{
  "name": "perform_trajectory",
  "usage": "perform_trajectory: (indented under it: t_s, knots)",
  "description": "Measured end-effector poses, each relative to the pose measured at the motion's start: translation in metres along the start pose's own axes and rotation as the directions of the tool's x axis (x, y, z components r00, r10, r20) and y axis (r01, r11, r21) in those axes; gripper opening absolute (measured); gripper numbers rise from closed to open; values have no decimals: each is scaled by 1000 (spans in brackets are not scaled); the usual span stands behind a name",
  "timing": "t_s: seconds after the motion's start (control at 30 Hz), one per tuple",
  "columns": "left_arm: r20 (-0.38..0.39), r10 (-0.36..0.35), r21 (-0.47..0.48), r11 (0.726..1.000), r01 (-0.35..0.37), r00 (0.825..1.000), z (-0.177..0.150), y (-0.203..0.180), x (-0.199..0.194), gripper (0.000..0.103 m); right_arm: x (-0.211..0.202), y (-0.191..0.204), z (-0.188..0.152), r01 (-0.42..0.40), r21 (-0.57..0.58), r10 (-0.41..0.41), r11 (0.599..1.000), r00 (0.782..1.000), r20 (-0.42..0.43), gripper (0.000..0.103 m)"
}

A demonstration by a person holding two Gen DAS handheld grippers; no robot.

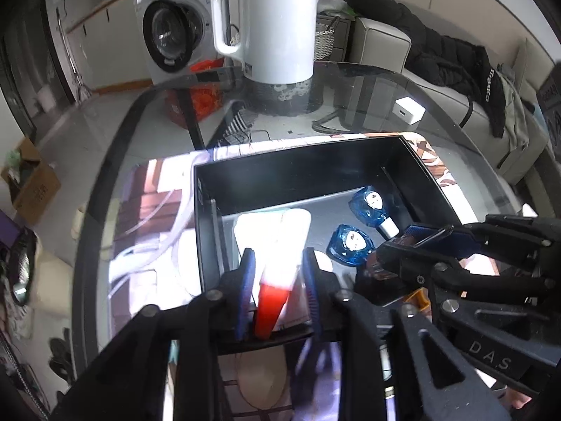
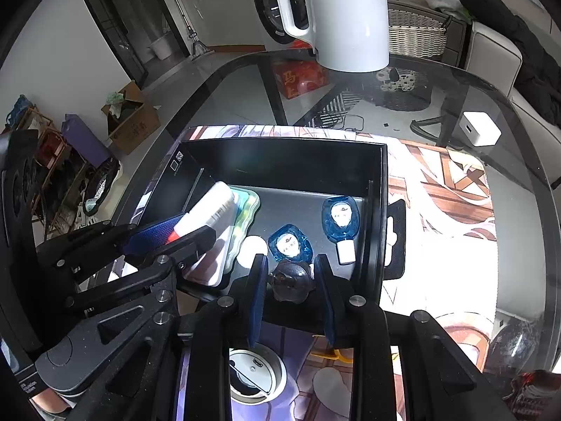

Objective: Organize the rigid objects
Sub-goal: 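Lower the tube into the black box with the left tool while the right tool drops the screwdriver in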

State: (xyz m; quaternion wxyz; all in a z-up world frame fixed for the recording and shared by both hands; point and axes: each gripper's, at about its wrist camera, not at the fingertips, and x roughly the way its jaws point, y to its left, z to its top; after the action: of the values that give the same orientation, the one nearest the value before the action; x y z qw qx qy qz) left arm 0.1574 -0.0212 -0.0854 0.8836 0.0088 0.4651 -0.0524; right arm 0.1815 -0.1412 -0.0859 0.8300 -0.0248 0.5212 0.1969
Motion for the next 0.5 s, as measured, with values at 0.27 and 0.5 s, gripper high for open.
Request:
perform_trajectory:
  t_s: [0.27, 0.5]
  knots:
    - [9, -28, -24, 999, 28, 1000, 0, 7, -4, 36, -7, 0, -2, 0, -19, 1, 1000, 999, 38, 33]
    - [34, -49, -41, 998, 50, 998, 2, 6, -17, 40, -22, 1, -5, 6, -29, -4, 1000, 996, 86, 33]
